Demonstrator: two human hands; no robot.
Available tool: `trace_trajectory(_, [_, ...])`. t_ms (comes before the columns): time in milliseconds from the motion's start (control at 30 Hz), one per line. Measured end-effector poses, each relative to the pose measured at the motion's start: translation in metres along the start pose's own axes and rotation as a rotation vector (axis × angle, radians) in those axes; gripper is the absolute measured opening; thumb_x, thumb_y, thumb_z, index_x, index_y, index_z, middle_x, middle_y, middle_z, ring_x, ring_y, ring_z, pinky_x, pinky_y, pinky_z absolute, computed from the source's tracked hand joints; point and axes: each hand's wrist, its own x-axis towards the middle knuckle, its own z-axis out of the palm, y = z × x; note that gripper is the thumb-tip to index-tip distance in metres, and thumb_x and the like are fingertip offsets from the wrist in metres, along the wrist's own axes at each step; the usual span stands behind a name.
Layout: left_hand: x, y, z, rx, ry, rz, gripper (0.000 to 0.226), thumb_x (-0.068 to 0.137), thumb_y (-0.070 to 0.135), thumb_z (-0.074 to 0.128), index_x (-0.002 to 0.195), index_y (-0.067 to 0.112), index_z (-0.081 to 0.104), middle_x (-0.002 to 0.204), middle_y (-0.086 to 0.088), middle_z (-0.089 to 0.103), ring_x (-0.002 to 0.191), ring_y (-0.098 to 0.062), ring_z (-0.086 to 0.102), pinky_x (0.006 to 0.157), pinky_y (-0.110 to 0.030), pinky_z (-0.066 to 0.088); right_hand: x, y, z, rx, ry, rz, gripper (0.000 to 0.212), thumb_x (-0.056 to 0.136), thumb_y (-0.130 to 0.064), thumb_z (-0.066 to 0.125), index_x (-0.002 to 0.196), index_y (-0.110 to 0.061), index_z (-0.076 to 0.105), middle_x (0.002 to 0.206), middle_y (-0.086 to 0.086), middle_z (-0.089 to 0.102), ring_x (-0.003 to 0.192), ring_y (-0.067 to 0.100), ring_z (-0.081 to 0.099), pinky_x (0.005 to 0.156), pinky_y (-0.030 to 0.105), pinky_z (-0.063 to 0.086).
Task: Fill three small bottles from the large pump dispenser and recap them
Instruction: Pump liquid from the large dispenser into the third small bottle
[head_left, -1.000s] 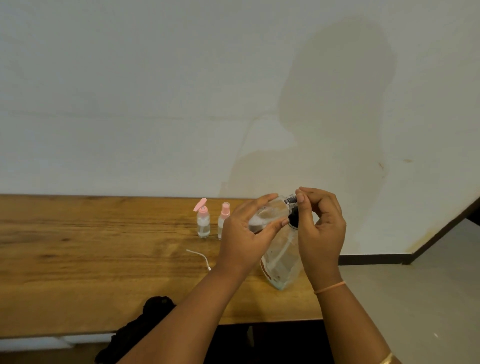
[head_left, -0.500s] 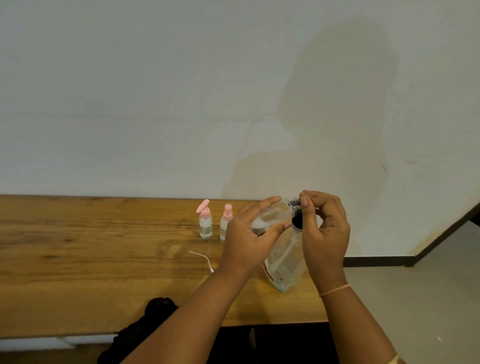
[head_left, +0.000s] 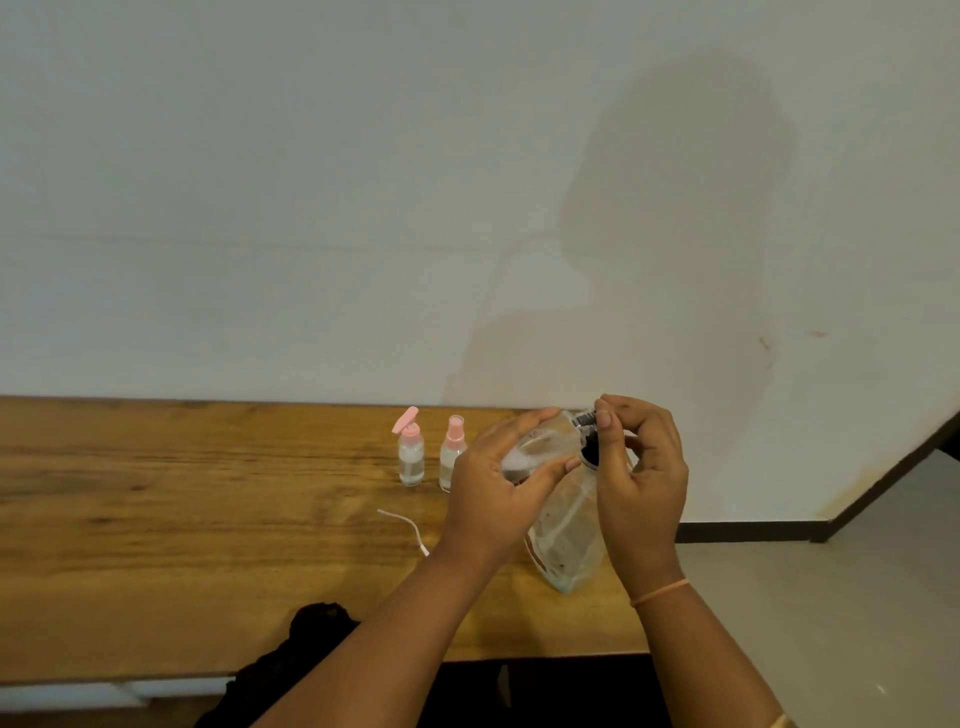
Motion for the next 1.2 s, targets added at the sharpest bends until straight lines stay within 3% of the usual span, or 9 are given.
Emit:
trace_trajectory(233, [0.001,0.0,-0.005,-0.02,0.028,0.03,0.046,0.073,0.018,0.078,0.109,0.039,0.06,0.112,0.003,0.065,0.105,0.007,0.057,0.074,0.0,0.043,0.001,0.001,0.006,-0.009,-0.001,-0.04,0.02,0.092,-0.019,0.052,0.092,-0.039,0.056,0.095,-0.012,0.057,0.094,0.001,0.056,0.08,0.015,0.047])
trace_trajectory(400, [0.0,-0.004,-0.001,0.05,0.005,0.003,0.044,0.074,0.016,0.078,0.115,0.023,0.064,0.115,0.001,0.066,0.106,0.005,0.056,0.081,0.009,0.03,-0.001,0.013,0.004,-0.092,-0.007,-0.058,0.021,0.093,-0.021,0.051,0.092,-0.042,0.052,0.096,-0.015,0.056,0.095,0.0,0.054,0.082,0.019,0.047])
trace_trajectory(533, [0.001,-0.003,0.0,-0.014,0.011,0.023,0.044,0.073,0.018,0.078,0.113,0.031,0.062,0.114,0.003,0.066,0.108,0.003,0.057,0.081,-0.001,0.042,-0.001,0.002,0.004,0.002,0.03,-0.033,0.015,0.092,-0.024,0.05,0.091,-0.038,0.056,0.095,-0.011,0.058,0.093,0.004,0.057,0.08,0.019,0.049])
trace_trajectory(700, [0.004,-0.003,-0.001,-0.031,0.042,0.042,0.044,0.073,0.02,0.078,0.111,0.036,0.061,0.112,0.004,0.067,0.107,-0.001,0.059,0.081,-0.006,0.045,0.003,-0.002,0.009,-0.026,0.034,-0.049,0.022,0.093,-0.017,0.054,0.089,-0.038,0.054,0.093,-0.012,0.058,0.092,0.002,0.057,0.081,0.018,0.048])
trace_trajectory(900, [0.0,-0.004,0.002,0.037,0.013,-0.008,0.043,0.075,0.015,0.077,0.116,0.02,0.065,0.114,0.0,0.066,0.106,0.011,0.054,0.078,0.008,0.032,-0.002,0.016,0.005,-0.084,0.01,-0.067,0.01,0.093,-0.02,0.049,0.091,-0.022,0.059,0.093,-0.005,0.057,0.095,-0.001,0.054,0.082,0.017,0.046])
trace_trajectory(967, [-0.002,-0.003,0.001,0.049,0.002,-0.015,0.043,0.075,0.013,0.077,0.115,0.018,0.064,0.113,0.0,0.066,0.103,0.018,0.051,0.077,0.012,0.027,-0.004,0.016,0.004,-0.09,0.005,-0.063,0.01,0.093,-0.021,0.05,0.091,-0.027,0.058,0.094,-0.006,0.057,0.096,0.0,0.054,0.082,0.018,0.047])
trace_trajectory(1067, [-0.001,0.0,0.001,-0.02,-0.003,-0.024,0.043,0.075,0.014,0.077,0.113,0.028,0.062,0.114,0.002,0.065,0.104,0.015,0.053,0.077,0.005,0.037,-0.002,0.005,0.005,-0.028,0.032,-0.034,0.014,0.092,-0.024,0.05,0.091,-0.037,0.056,0.095,-0.009,0.058,0.094,0.004,0.057,0.08,0.019,0.049])
trace_trajectory(1200, [0.003,0.001,-0.002,-0.052,0.013,-0.012,0.044,0.074,0.016,0.078,0.11,0.035,0.061,0.113,0.003,0.065,0.104,0.008,0.057,0.077,-0.003,0.044,0.003,-0.003,0.006,-0.012,0.041,-0.033,0.018,0.092,-0.019,0.055,0.089,-0.037,0.057,0.092,-0.009,0.059,0.091,0.003,0.057,0.08,0.019,0.049])
